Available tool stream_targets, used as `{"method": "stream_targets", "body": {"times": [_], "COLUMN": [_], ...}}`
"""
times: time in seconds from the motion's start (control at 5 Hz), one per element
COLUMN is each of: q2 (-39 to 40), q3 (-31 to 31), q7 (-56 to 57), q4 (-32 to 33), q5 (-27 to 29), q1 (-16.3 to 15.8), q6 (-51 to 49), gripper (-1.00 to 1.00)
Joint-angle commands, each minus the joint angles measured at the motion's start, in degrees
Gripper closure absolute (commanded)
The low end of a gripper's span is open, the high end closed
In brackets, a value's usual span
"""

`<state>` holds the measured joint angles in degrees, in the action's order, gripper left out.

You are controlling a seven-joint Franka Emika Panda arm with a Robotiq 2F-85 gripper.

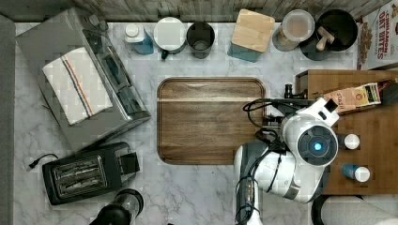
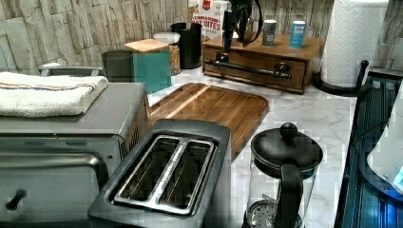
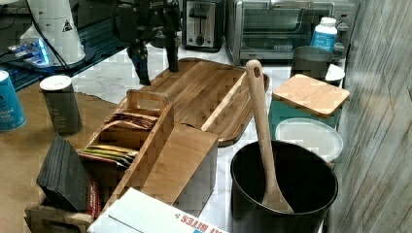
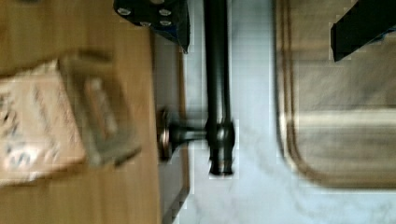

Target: Open the drawer.

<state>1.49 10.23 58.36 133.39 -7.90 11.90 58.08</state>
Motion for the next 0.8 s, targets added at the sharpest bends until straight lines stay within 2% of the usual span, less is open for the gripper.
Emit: {"method": "stream_targets", "body": {"times": [0.2,0.4,0.6,0.8], "q2": [6.96,7.76,9.35,9.97], "q3": [0.07,0.69,-0.69,-1.00], "q7": [2.12,0.49,3.75,4.14], "q4": [-0.40,0.19,0.72,0.31], "q5": [3.80,2.04,6.05,7.64], "q1": [1.14,1.53,2.85,2.23], "q6": [4.93,6.13,8.21,7.14], "gripper": [-1.00,-1.00,-1.00,-1.00]}}
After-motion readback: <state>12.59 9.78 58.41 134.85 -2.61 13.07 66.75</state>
